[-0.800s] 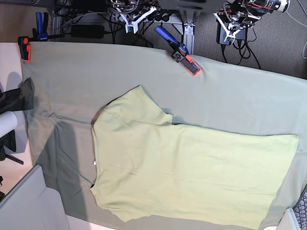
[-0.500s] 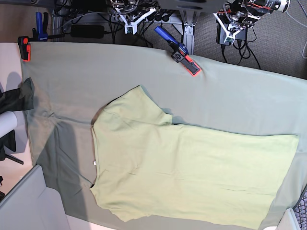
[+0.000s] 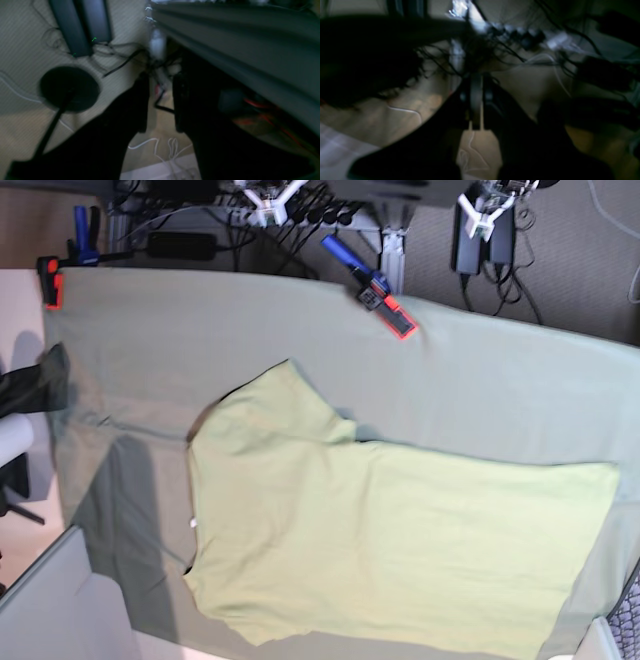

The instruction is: Fold the T-shirt properly

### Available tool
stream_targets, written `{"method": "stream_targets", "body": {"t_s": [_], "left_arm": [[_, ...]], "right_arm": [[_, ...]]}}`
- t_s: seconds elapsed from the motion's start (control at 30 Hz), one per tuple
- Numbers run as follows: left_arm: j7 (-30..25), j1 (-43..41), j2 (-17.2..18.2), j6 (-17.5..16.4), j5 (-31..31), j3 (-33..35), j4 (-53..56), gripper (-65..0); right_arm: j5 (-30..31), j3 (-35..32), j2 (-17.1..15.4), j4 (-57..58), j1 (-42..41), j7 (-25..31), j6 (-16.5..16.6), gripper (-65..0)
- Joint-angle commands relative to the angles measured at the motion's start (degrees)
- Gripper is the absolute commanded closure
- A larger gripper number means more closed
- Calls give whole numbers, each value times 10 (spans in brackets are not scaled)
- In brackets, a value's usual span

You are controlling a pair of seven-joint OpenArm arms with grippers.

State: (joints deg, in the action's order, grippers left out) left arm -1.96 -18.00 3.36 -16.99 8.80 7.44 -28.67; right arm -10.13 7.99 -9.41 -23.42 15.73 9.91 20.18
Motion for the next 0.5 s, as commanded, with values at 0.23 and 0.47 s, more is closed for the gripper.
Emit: {"method": "stream_targets", "body": {"t_s": [0.23,0.47], "left_arm": [[-18,-139,42,-100,24,-26,-268,-200],[-1,-266,74,-124,80,-79,-489,-200]], "right_arm": [[109,1,-81,-176,149,5,46,-13],[161,3,-146,-389,305,4,45,-13]]}}
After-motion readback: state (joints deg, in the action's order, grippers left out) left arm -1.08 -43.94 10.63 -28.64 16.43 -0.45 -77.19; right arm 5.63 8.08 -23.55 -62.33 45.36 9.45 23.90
